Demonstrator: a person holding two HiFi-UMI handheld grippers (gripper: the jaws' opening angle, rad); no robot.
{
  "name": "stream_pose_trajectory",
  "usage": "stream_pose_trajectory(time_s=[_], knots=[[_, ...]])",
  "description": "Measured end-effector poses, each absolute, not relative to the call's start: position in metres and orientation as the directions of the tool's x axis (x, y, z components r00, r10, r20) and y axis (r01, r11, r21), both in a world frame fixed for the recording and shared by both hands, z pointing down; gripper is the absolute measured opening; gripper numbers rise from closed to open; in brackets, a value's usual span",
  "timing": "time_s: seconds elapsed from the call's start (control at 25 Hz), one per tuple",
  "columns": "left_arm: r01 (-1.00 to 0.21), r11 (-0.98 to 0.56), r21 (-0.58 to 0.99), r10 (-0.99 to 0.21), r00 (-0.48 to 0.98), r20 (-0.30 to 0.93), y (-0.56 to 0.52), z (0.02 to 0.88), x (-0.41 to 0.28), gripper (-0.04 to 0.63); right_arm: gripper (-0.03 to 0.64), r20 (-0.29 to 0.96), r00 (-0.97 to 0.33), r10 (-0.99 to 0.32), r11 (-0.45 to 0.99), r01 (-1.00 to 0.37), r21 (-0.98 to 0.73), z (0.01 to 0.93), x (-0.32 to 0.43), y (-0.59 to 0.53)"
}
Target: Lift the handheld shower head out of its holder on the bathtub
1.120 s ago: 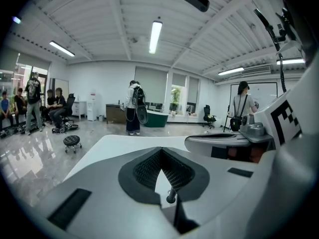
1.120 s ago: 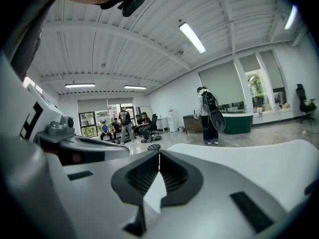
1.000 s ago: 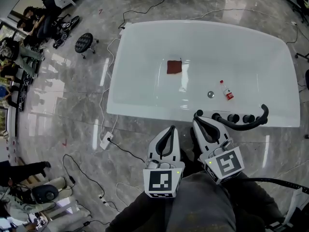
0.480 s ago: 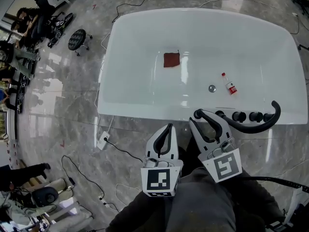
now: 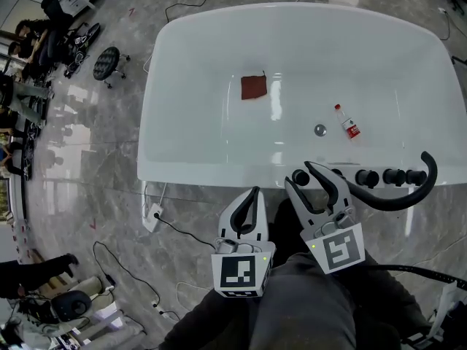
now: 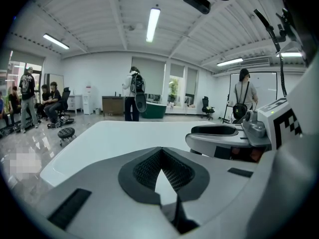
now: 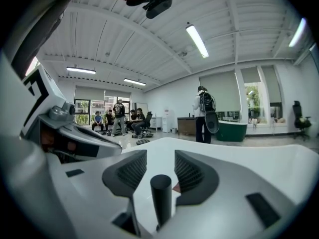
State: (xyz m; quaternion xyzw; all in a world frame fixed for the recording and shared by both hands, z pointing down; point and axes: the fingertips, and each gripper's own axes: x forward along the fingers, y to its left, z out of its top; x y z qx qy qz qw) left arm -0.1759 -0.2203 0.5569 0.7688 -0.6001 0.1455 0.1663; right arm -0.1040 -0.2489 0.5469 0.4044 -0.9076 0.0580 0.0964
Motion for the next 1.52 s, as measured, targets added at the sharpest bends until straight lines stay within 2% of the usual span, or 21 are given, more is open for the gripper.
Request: stream_pose_trajectory(time_s=[0.96,1.36,1.52], knots=[[-0.971,-0.225,0.081,-0.833,0.235,0.500,-0.237,0.622,-0.184,0.003,0.155,0.378,-0.627,-0.681,0.651,-0.755,-0.081,0.648,-0.104,-0.253],[-0.973,-0.216,0.084,-0.833,0.229,0.504,-0.232,0.620,-0.186,0.003,0.140,0.396,-0.613,-0.684,0.655,-0.755,-0.038,0.650,-0.101,-0.253],[-0.973,-0.216,0.083,-0.836,0.228,0.499,-0.232,0.614,-0.185,0.003,0.137,0.352,-0.617,-0.704,0.656,-0.754,-0.011,0.634,-0.102,-0.254]])
